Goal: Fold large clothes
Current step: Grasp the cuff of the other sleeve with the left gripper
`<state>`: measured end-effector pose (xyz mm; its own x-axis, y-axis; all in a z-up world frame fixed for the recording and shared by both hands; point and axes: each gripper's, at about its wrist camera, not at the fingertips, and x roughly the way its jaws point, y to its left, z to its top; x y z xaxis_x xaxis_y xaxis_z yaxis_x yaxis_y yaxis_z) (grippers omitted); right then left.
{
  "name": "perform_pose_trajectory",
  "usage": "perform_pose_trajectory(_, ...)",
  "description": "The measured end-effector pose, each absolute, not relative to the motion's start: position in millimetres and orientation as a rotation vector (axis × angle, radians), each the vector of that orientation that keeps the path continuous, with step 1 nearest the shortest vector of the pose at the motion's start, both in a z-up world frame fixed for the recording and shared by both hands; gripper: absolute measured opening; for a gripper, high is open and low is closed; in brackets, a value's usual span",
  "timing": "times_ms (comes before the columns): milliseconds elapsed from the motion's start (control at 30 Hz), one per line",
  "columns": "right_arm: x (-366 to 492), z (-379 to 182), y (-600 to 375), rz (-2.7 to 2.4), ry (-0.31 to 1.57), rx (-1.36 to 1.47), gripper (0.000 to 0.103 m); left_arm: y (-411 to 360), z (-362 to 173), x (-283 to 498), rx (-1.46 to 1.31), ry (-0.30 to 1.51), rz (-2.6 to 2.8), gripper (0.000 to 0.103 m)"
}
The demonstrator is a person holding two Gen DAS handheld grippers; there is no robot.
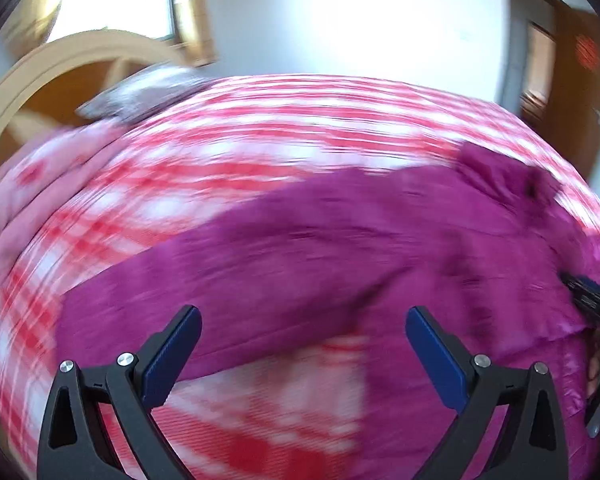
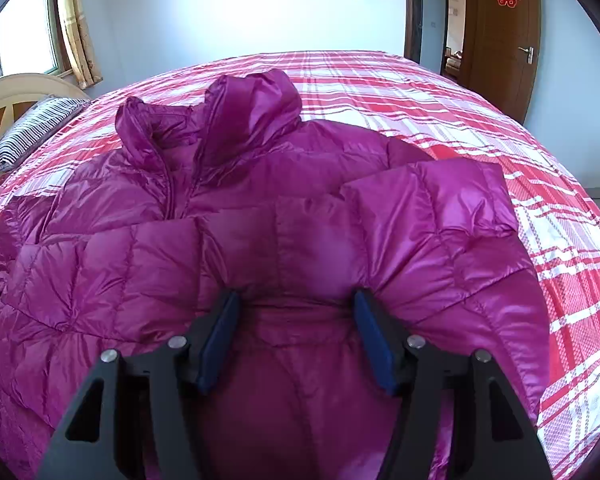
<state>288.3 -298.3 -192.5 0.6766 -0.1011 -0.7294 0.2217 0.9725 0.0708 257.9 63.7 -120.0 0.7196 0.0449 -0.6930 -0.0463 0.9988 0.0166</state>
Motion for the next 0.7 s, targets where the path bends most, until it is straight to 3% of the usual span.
perform_pose_trajectory(233,286.3,-191.6,-296.3,-0.186,0.802,0.159,0.069,185.9,-145.1,206.2,-0.365,0.814,0.204,0.102)
perform_pose_trajectory(433,285.2,-191.1,-296.3,-0.188,0.800,0.153,0.072,221.6,-169.6,198.7,-0.587,0.810,0.218,0.101)
perform_pose_trajectory(567,284.1,-191.1,-298.1,-0.182,0.797,0.158,0.073,236.4,-175.9,216.0,-0.604,0.796,0.246,0.090)
perform_pose_trajectory(633,283.4,-191.1,-299.1,-0.180,0.796,0.161,0.073,240.2,-174.1,222.8,-0.591,0.773,0.263,0.078)
perform_pose_trajectory(700,283.3,-191.2,-299.3,-0.180,0.796,0.160,0.074,248.1,-176.1,228.0,-0.597,0.767,0.280,0.073)
